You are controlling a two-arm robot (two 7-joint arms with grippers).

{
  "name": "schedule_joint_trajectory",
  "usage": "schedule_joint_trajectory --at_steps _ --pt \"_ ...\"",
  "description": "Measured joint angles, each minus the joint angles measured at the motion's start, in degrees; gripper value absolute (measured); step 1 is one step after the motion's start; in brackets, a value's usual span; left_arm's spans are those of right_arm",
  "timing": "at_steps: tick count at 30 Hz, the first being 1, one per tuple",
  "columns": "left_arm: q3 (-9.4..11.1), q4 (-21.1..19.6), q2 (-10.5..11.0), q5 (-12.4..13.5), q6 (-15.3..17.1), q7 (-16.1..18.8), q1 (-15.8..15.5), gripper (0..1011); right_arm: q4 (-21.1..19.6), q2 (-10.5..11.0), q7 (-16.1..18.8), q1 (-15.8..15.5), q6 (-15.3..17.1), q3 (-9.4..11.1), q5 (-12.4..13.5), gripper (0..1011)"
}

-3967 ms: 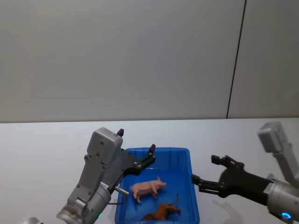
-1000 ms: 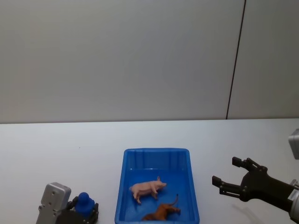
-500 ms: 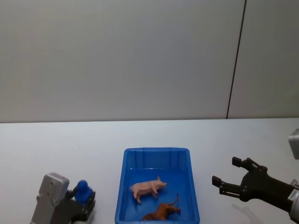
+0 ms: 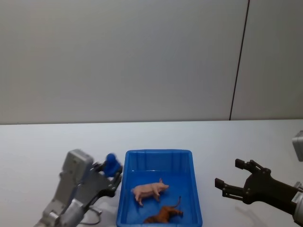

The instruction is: Pick up the two dolls from the table and place them into the box.

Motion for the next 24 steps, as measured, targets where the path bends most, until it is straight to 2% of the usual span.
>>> schedule_joint_trajectory --at_steps 4,7,9,12,14,16,17,20,24 --pt "0.8 0.2 -1.6 0.9 -0.5 -1.9 -1.6 371 0.0 0.0 0.0 0.0 0.0 0.0 0.0 1001" --pt "1.4 0.5 -2.8 1.4 -0.9 -3.3 -2.9 391 0.0 0.0 0.0 0.0 0.0 0.0 0.0 1001" --pt "2.0 0.9 -3.8 1.9 -1.2 -4.5 -3.8 441 0.0 0.0 0.0 0.0 0.0 0.0 0.0 1001" --pt "2.5 1.3 -4.7 2.1 -1.4 -5.4 -4.6 588 0.0 0.0 0.0 0.0 0.0 0.0 0.0 1001" --pt "3.1 1.7 -5.8 2.4 -1.7 -6.5 -5.4 650 0.0 0.0 0.0 0.0 0.0 0.0 0.0 1001" --pt "3.4 2.0 -6.3 2.5 -1.9 -7.0 -5.8 711 0.0 0.0 0.0 0.0 0.0 0.0 0.0 1001" --pt "3.4 2.0 -6.4 2.5 -2.0 -7.2 -5.9 711 0.0 0.0 0.0 0.0 0.0 0.0 0.0 1001" --pt "3.9 2.3 -7.1 2.6 -2.2 -7.7 -6.4 845 0.0 0.0 0.0 0.0 0.0 0.0 0.0 1001" --pt "4.2 2.4 -7.6 2.6 -2.4 -8.3 -6.7 919 0.0 0.0 0.0 0.0 0.0 0.0 0.0 1001"
